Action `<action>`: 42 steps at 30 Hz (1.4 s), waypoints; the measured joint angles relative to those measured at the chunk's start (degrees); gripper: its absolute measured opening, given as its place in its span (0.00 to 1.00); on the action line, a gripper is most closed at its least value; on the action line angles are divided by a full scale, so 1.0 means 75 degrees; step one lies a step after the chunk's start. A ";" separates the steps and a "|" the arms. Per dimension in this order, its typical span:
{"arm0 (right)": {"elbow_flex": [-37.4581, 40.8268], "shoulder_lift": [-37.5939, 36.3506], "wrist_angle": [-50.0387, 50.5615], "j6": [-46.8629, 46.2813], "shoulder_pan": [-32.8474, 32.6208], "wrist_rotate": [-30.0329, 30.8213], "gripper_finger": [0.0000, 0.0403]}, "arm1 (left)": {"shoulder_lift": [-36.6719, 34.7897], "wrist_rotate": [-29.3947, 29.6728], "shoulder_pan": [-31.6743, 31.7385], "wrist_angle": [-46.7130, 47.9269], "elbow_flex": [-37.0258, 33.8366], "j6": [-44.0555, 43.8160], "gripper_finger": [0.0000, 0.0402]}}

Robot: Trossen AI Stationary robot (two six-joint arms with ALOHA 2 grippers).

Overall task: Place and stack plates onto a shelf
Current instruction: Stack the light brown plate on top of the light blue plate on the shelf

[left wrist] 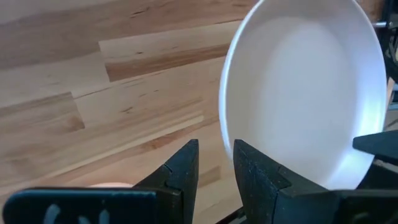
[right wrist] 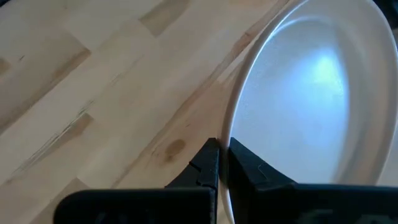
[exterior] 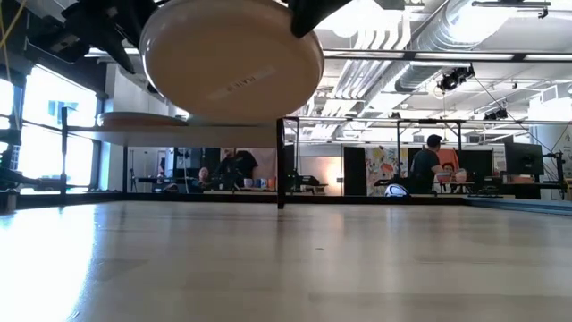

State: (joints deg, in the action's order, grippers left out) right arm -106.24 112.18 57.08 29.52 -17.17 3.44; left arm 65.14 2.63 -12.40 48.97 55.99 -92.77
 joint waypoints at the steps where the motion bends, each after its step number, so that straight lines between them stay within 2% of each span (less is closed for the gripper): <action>1: 0.0000 0.0000 -0.0008 0.0061 0.0006 0.0000 0.00 | 0.0000 -0.0002 0.0000 -0.0003 -0.0001 -0.0027 0.22; 8: 0.0000 0.0000 -0.0198 0.0353 0.0022 0.0030 0.00 | 0.0000 -0.0002 0.0000 -0.0316 0.0000 -0.0028 0.22; 12: -0.0031 0.0000 -0.0267 0.0358 0.0026 0.0392 0.00 | 0.0017 -0.0002 0.0000 -0.0306 -0.0001 -0.0028 0.22; 22: -0.0484 0.0000 -0.0178 0.0347 0.0087 0.0396 0.00 | 0.0488 -0.0038 0.0060 -0.0304 0.0002 0.0195 0.21; 26: -0.0483 0.0006 0.0152 0.0332 0.0139 0.0396 0.00 | 0.0545 -0.0055 0.0130 -0.0303 0.0002 0.0244 0.17; 34: -0.0484 0.0006 0.0171 0.0327 0.0135 0.0383 0.00 | 0.0545 0.0018 0.0332 -0.0459 0.0002 0.0645 0.02; 42: -0.0484 0.0006 0.0184 0.0254 0.0125 0.0356 0.00 | 0.0545 0.0004 0.0367 -0.0551 0.0002 0.0955 0.01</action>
State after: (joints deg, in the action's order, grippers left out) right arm -109.86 112.22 58.46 31.42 -16.23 6.11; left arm 69.23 2.66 -9.65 44.84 56.01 -85.61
